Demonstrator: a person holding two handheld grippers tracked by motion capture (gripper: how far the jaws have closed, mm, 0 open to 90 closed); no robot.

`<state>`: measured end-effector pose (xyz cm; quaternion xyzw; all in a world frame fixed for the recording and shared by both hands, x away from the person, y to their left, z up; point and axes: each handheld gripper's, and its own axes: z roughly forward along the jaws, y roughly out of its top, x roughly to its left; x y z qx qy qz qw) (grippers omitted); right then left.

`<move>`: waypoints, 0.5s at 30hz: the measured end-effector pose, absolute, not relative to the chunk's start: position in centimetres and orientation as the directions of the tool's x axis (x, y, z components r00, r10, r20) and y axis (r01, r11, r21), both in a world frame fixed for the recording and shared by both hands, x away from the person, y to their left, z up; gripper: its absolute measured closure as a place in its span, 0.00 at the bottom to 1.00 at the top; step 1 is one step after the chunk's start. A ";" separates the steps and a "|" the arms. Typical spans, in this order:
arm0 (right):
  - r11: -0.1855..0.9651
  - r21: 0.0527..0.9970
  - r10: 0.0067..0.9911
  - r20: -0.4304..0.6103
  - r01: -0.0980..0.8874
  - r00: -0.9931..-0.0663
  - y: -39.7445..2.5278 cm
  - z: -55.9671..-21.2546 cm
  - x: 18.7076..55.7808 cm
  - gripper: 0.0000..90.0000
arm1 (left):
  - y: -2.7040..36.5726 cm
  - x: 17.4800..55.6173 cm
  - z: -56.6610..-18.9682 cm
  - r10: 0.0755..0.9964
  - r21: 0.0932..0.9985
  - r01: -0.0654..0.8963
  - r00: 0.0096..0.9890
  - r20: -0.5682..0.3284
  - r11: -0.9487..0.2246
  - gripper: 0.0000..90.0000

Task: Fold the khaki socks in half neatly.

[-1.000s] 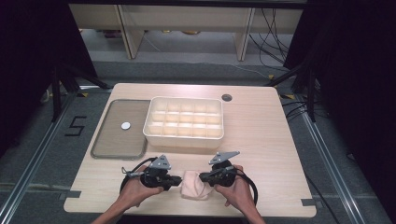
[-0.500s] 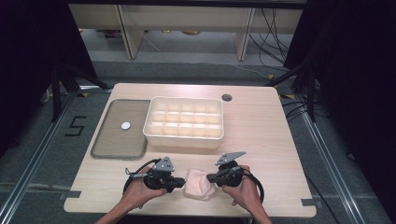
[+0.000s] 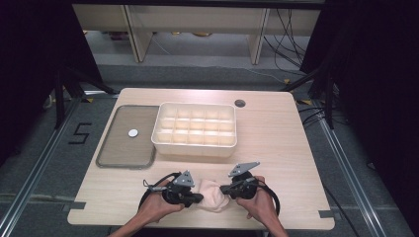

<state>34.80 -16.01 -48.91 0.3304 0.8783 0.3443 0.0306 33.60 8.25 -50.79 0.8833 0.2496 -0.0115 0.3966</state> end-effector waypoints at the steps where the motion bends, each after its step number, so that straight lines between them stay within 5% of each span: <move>1: 0.536 0.617 0.609 0.190 0.576 -0.770 -16.0 -48.7 34.7 1.00 | 8.3 33.7 -50.7 0.426 0.696 0.443 0.879 -0.214 -0.565 0.99; 15: 0.519 0.681 0.552 0.194 0.516 -0.811 -15.2 -47.4 33.8 1.00 | 8.1 33.4 -50.7 0.448 0.692 0.450 0.871 -0.201 -0.564 0.99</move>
